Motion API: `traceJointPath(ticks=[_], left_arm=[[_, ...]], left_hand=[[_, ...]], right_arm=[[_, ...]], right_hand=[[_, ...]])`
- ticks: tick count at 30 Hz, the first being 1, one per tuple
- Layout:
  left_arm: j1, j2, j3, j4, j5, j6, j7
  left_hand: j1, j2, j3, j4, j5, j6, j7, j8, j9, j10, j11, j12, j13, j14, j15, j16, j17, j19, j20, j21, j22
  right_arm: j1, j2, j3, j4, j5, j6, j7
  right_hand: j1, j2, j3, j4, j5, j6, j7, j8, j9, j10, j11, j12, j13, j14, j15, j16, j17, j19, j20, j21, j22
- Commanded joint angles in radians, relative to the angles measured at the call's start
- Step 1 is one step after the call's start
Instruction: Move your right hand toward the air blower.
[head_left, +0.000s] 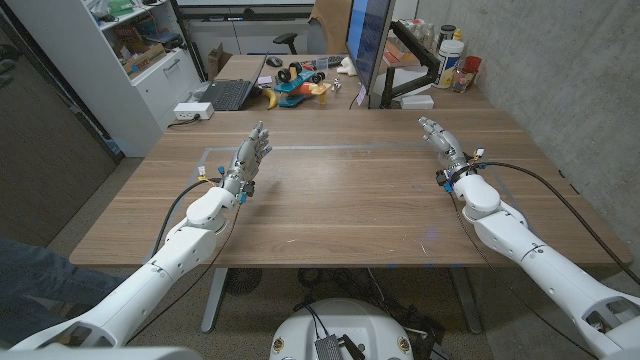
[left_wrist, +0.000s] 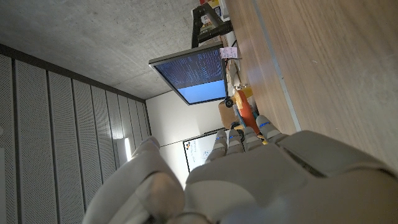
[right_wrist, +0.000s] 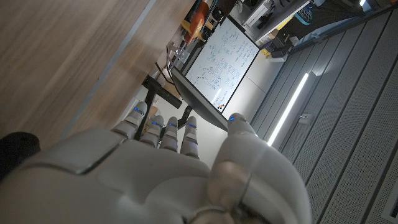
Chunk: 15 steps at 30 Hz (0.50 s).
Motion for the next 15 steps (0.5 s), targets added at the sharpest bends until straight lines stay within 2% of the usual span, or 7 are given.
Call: traceJointPath(ticks=[1, 9, 11, 15], left_arm=[[0.011, 0.005, 0.001, -0.016, 0.006, 0.006, 0.011], [0.022, 0.012, -0.002, -0.029, 0.007, 0.009, 0.017], [0.025, 0.015, -0.002, -0.034, 0.007, 0.011, 0.018], [0.032, 0.022, -0.004, -0.046, 0.011, 0.014, 0.023]], left_hand=[[0.003, 0.009, 0.003, -0.005, -0.003, 0.007, 0.005, 0.006, 0.003, 0.008, -0.003, 0.006, 0.002, 0.002, 0.001, 0.008, 0.0, -0.03, -0.002, -0.003, 0.003], [0.004, 0.01, 0.003, -0.007, -0.004, 0.011, 0.005, 0.006, 0.003, 0.013, -0.001, 0.007, 0.002, 0.004, 0.003, 0.007, 0.0, -0.028, -0.001, -0.009, 0.003], [0.004, 0.011, 0.003, -0.007, -0.004, 0.012, 0.006, 0.006, 0.003, 0.014, -0.001, 0.007, 0.002, 0.004, 0.002, 0.007, 0.0, -0.028, 0.0, -0.009, 0.003], [0.004, 0.011, 0.003, -0.007, -0.005, 0.013, 0.006, 0.005, 0.003, 0.014, -0.001, 0.007, 0.002, 0.005, 0.002, 0.007, 0.0, -0.027, 0.0, -0.011, 0.003]], right_arm=[[-0.001, -0.012, -0.003, -0.006, -0.037, -0.008, -0.025], [-0.004, -0.024, -0.007, -0.017, -0.075, -0.02, -0.053], [-0.004, -0.026, -0.008, -0.017, -0.088, -0.02, -0.063], [-0.004, -0.027, -0.006, -0.018, -0.095, -0.024, -0.073]], right_hand=[[-0.002, 0.006, 0.005, -0.004, -0.001, 0.008, -0.007, 0.0, 0.0, -0.002, -0.006, 0.001, -0.001, -0.011, 0.002, -0.002, -0.001, -0.001, -0.006, -0.006, 0.004], [-0.003, 0.007, 0.004, -0.005, -0.002, 0.007, -0.007, 0.0, 0.0, 0.0, -0.006, 0.002, -0.001, -0.008, 0.003, 0.0, -0.004, 0.001, -0.009, -0.009, 0.004], [-0.003, 0.007, 0.003, -0.007, -0.001, 0.007, -0.008, -0.001, 0.0, 0.0, -0.005, 0.003, -0.001, -0.006, 0.011, 0.002, -0.007, 0.007, -0.027, -0.011, 0.004], [-0.005, 0.007, 0.003, -0.007, -0.002, 0.009, -0.008, -0.001, 0.0, 0.002, -0.004, 0.003, -0.001, -0.006, 0.012, 0.003, -0.008, 0.011, -0.031, -0.012, 0.004]])
